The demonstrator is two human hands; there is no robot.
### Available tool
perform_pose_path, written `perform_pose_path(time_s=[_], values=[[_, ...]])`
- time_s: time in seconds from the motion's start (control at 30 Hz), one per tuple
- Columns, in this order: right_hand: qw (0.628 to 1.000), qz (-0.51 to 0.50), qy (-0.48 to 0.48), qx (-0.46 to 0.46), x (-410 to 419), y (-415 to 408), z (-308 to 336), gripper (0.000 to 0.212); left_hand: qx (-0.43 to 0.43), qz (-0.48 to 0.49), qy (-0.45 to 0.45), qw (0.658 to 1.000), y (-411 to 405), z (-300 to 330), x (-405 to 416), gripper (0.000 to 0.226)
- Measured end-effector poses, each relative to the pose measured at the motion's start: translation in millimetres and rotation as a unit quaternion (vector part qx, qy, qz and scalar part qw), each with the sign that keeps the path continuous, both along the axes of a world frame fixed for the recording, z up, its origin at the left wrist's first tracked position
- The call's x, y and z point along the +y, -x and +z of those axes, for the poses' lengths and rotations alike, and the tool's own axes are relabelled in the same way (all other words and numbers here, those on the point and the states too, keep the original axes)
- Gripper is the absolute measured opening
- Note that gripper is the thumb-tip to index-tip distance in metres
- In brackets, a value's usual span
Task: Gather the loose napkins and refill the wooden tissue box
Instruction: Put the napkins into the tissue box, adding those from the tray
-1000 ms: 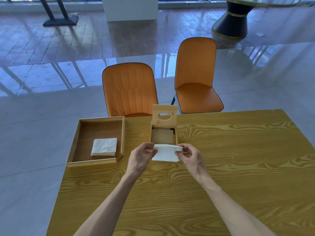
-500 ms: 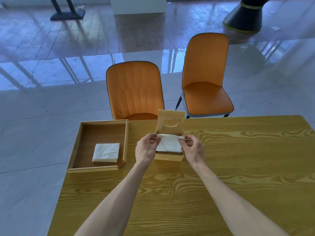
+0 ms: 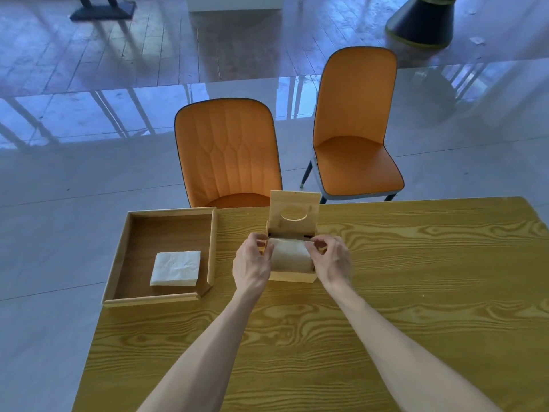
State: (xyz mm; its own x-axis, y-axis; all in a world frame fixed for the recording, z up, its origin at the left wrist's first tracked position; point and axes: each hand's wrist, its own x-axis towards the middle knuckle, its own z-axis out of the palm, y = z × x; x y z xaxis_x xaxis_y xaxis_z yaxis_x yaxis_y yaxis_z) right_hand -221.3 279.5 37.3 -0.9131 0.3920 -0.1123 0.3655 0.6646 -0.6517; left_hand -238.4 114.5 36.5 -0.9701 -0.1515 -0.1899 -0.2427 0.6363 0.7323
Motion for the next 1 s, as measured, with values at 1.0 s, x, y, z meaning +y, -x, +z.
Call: perform_pose_path(time_s=[1.0], values=[[0.984, 0.141, 0.011, 0.113, -94.1, -16.0, 39.5, 0.013, -0.066, 0.021, 0.051, 0.996, -30.9, 30.1, -127.7, 0.024]])
